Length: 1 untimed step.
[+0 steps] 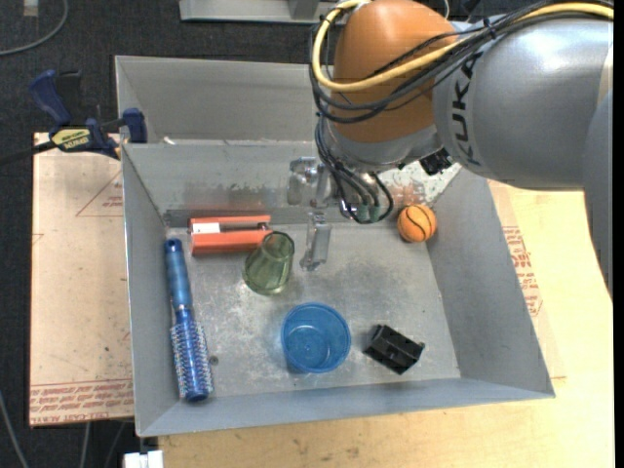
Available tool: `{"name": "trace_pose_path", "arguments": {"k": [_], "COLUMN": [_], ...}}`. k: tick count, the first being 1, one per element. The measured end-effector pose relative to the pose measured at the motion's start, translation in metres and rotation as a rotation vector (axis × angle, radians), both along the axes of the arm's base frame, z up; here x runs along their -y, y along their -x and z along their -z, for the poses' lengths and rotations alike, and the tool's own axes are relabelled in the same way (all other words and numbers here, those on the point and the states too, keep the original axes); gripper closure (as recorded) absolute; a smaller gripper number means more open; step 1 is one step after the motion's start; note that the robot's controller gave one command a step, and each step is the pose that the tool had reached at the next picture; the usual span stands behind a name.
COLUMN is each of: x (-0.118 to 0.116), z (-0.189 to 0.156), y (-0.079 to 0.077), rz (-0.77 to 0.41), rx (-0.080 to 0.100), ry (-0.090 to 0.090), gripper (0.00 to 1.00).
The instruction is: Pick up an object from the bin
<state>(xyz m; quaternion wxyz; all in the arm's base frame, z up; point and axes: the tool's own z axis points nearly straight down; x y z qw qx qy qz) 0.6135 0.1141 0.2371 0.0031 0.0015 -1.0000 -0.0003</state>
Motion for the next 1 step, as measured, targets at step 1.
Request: {"name": "trace_pose_path", "arguments": {"k": [1], "x": [0.0005], "z": [-0.0048], "y": [-0.0014], "rz": [0.002], "rx": [0.008], "ry": [-0.001], "gripper": [0.0]}}
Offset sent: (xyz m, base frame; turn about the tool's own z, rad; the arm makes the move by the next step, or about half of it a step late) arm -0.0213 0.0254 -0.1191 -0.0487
